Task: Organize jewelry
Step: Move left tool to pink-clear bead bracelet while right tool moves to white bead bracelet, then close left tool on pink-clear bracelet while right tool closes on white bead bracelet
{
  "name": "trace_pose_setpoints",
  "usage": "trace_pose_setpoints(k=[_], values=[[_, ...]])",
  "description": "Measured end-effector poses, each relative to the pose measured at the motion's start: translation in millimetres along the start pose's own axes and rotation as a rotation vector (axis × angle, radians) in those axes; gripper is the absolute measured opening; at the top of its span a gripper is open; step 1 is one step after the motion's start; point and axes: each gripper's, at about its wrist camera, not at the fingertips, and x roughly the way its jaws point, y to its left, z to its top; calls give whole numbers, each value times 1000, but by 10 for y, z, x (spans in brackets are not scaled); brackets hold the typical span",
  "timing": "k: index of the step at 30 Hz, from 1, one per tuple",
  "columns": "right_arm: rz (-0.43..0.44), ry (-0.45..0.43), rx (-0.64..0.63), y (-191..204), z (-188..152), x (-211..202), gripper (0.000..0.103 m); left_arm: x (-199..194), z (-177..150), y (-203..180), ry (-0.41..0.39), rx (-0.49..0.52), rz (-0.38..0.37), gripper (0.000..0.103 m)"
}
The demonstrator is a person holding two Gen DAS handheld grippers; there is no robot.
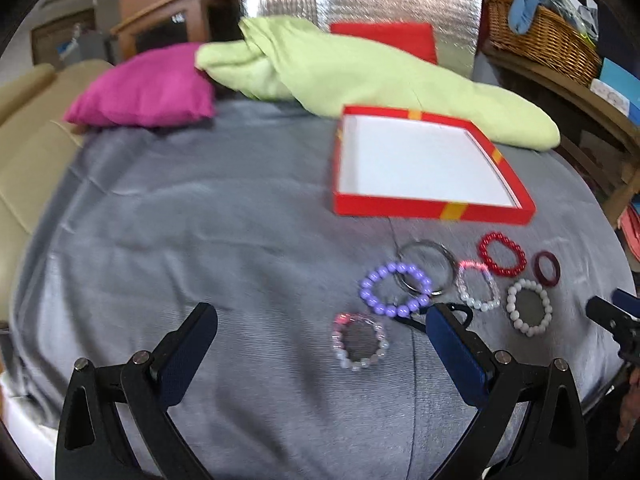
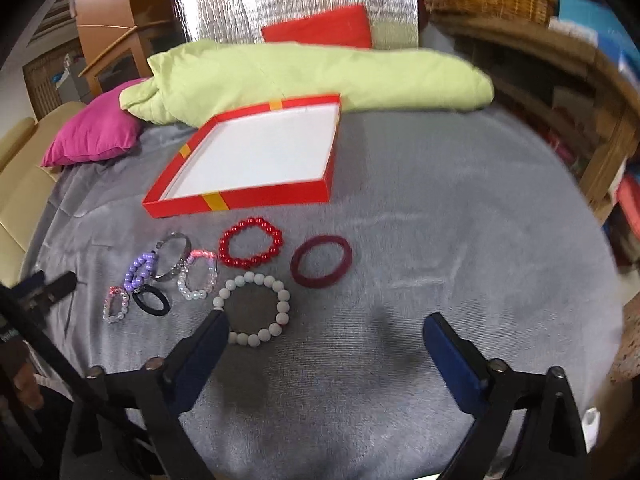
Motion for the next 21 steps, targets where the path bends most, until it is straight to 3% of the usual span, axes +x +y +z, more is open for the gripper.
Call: trace_pose_setpoints(k=[2,8,11,13,15,18,21], values=[[30,33,-1,-2,14,125,91,85,-13,-17,15,0,-32,103],[92,126,-21,123,14,479,66,350,3,10,92,-12,-56,103],[51,113,-70,225,9,560,57,430,-14,24,114,-30,-62,103],[14,94,-111,289,5,586,46,476,-25,33,126,-20,-62,103],[-26,96,-135,256,11,589,28,506,-40,15,138,-11,-75,100],[-26,85,-153,260,-5,584,14,550,-53,1,154,1,-90,97],[-42,62,-184,287,-36,575,11,574,-101,-17,168,12,-112,95]])
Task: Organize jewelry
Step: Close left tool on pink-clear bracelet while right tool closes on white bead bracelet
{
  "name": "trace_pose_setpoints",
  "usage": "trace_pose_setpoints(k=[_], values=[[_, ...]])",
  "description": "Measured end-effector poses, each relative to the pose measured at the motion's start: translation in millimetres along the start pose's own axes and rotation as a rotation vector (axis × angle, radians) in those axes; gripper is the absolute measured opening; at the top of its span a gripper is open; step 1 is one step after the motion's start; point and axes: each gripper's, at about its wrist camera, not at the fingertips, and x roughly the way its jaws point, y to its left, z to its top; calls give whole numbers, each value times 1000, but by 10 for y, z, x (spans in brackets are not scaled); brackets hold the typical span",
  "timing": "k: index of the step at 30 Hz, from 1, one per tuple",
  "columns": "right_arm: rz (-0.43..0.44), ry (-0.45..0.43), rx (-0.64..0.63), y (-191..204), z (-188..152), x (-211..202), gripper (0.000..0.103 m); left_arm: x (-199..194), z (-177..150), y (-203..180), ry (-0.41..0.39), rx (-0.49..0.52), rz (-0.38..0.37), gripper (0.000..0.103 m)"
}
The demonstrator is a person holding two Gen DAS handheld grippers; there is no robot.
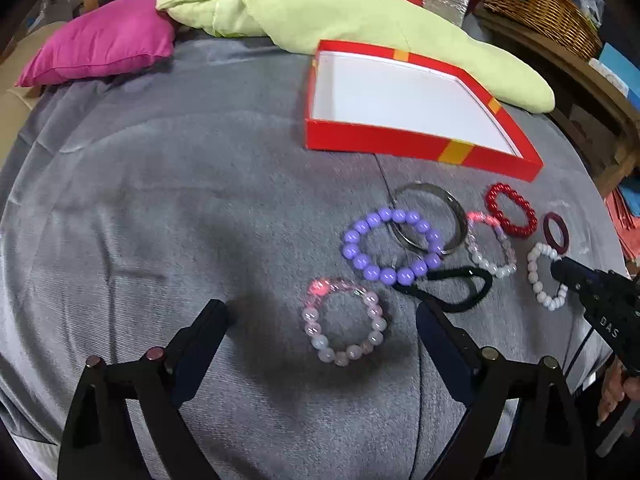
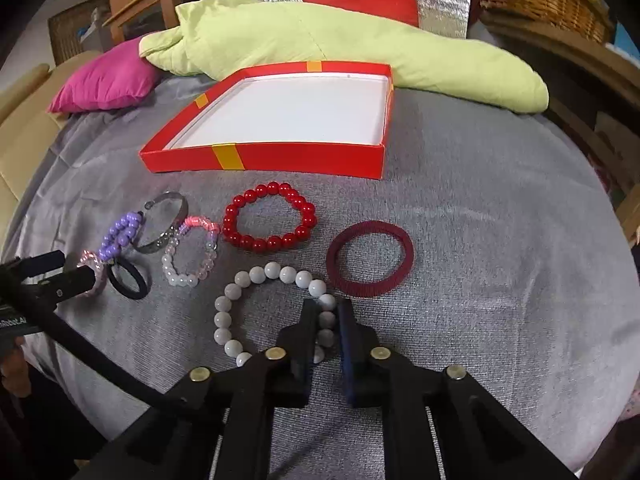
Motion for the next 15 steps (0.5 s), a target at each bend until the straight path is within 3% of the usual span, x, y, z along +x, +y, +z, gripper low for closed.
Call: trace_pose_setpoints(k=[4,10,12,15], values=[[5,-24,-6,21,-18,-14,10,30,-51,-38,7,26,16,88],[78,-41,50,-56,-27,-79,10,26,-80,-35,-20,76,54,59],[98,-52,62,-57,-18,-106,10,6,-90,-57,-30,105,35,39],[136,-82,76,-58,11,-182,10,-27,-96,-64,-45,131,47,22]])
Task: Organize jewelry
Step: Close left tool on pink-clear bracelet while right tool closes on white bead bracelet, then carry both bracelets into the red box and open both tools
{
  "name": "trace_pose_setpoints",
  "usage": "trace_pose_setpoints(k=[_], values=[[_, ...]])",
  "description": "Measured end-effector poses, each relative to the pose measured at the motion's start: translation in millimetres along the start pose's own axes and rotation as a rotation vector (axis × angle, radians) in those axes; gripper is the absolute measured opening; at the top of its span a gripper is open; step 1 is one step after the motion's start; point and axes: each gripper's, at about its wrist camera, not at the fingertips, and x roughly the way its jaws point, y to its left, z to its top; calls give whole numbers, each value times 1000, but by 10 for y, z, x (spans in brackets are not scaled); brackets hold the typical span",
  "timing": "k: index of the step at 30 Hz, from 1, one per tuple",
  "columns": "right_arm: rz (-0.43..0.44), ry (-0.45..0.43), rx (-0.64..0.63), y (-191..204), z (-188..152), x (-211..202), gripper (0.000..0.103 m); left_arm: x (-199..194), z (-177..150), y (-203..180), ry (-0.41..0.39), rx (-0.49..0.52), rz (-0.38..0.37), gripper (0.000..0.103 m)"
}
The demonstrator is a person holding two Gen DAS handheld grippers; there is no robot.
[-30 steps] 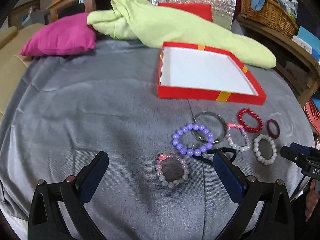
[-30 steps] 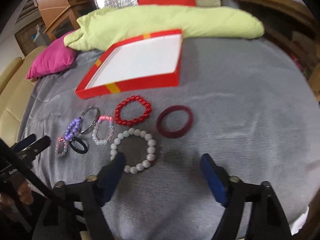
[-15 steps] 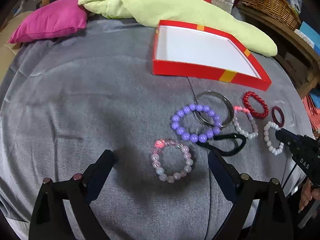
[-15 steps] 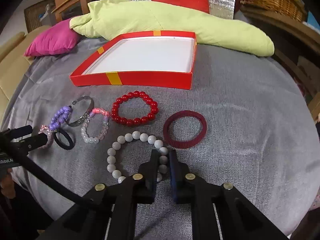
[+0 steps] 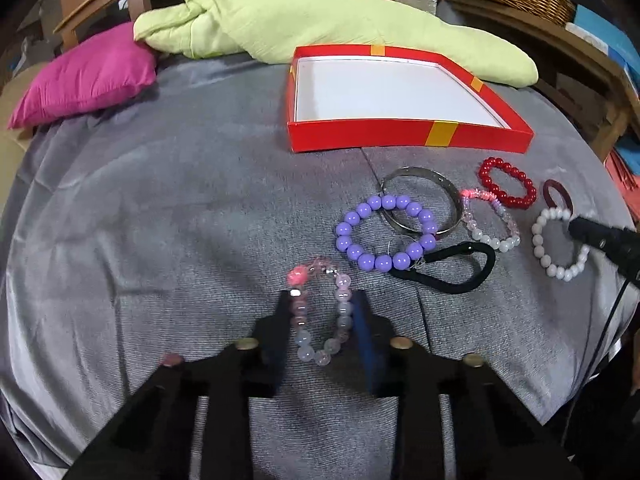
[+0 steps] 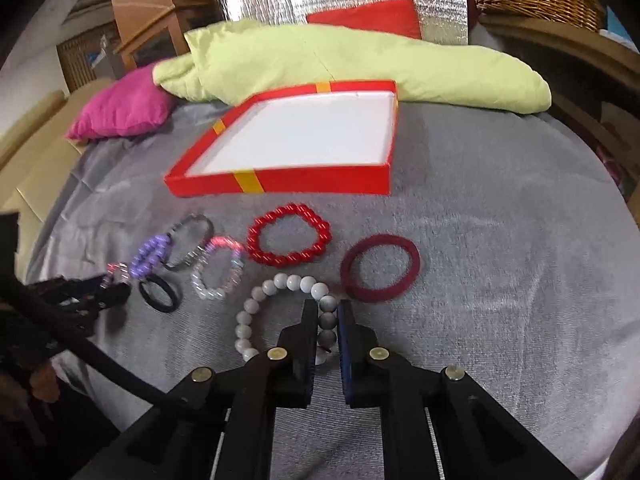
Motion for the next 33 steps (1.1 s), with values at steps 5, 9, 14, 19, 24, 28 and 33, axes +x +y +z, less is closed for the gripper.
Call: trace_pose_setpoints(k=[5,9,14,19,24,28,33], values=[[84,-52,37,4,89,-137,10,-56,18,101,-17,-22,-25,8],[146,-84,73,-7,208,-221,10,-137,75,151,-50,-36,-52,8],[196,-147,75,22,458,-294,10,-340,298,155,-130,6,-59,8],[249,-211,113,-27,831,-249,10,-430,825,151,-226,2,-95,8],[311,-221,210,-161,1192,28,10,-77,1342,28,-256,-13,-143,8],[320,-175,257,-219,1353,361,10,387,1506,-61,-207,-20,-131,8],[280,-138,258,-245,1412,674,10,816,1545,-170,-71,-24,-84,8]])
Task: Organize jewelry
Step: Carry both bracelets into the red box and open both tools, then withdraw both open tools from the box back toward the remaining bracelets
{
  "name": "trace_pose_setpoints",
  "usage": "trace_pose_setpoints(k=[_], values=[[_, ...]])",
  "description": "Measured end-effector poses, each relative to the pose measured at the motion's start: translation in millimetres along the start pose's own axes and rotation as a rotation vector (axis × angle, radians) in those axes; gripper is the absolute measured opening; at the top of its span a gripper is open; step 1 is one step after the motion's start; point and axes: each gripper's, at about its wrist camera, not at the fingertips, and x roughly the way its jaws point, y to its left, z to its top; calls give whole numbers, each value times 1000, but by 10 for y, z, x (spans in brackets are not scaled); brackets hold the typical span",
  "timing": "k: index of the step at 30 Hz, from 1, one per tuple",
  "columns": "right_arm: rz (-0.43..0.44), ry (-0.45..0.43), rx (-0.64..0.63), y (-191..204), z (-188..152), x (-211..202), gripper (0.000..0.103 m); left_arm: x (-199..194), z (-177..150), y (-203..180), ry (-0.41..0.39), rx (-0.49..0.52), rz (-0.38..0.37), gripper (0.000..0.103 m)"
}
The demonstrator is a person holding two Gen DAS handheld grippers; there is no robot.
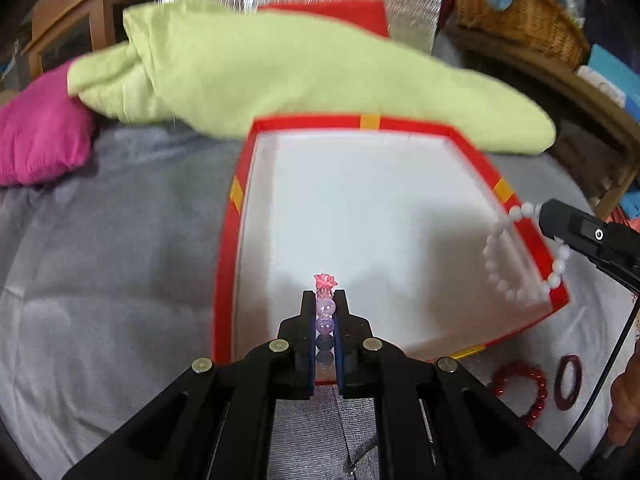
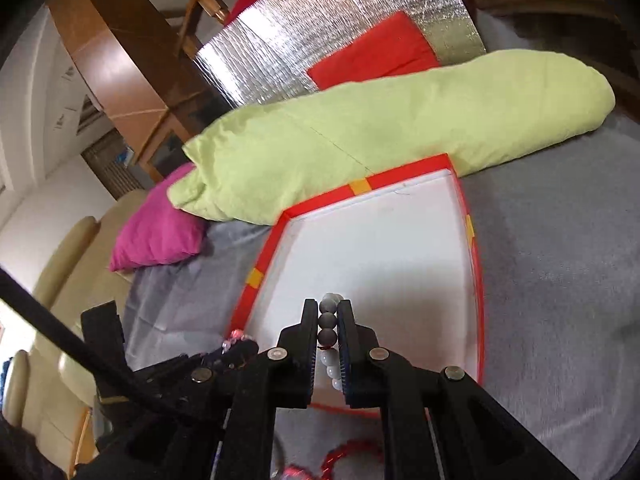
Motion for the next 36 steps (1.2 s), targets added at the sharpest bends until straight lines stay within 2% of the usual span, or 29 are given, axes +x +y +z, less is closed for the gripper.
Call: trace_pose_setpoints(k=[3,10,14,23,25,26,27,28,29,30,32,36], values=[[-43,26,23,-111,-7,125,11,86,-46,-16,32,23,54,8],[-138,4,43,-285,5,44,17,124,-125,-63,55,43,101,8],[-163,-34,67,-351,29,-78,40,70,-193,-142,62,73,113,8],[-192,-45,84,-395,49,-155,41,-69,-301,-294,57,119,118,7],[-183,-50,86,-383,47,-200,41,-89,-295,-281,51,112,124,13],[-181,-52,90,-380,45,-217,41,-113,-287,-270,43,106,131,25],[-176,-53,94,-375,42,-247,41,-163,-277,-267,21,99,144,41],[-173,-53,95,-363,42,-253,41,-238,-263,-271,-15,99,160,50],[-170,-54,93,-348,41,-268,41,-326,-243,-268,-61,100,181,65],[-170,-56,89,-332,38,-283,41,-401,-231,-259,-97,102,196,68],[-167,-54,84,-314,32,-304,41,-547,-194,-227,-153,101,221,68],[-161,-44,84,-294,10,-319,41,-645,-186,-160,-163,72,225,68]])
